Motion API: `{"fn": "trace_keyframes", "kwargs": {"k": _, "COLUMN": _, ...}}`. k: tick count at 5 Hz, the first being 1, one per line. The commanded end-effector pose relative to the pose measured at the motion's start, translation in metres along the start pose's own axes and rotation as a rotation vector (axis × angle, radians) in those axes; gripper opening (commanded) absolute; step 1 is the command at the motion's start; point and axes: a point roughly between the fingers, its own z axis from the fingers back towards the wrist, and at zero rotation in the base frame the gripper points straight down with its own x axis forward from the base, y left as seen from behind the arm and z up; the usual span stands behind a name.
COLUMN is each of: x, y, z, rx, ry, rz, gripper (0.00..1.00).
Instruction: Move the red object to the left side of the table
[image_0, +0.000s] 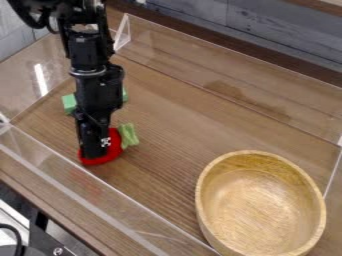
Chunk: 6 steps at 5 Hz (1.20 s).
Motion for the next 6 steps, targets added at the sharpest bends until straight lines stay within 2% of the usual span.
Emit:
{"fn": "trace_keyframes", "kwargs": {"k": 1, "x": 0.0055, "y": -0.0058, "z": 0.0003, "rx": -0.004, "ry": -0.006, "rz": -0.014, "gripper": 0.00}}
{"fn": "trace_keyframes", "kwargs": {"k": 6, "x": 0.0058, "y": -0.0010, "z": 0.0017, "rx": -0.001, "ry": -0.006, "rz": 0.028, "gripper": 0.00}}
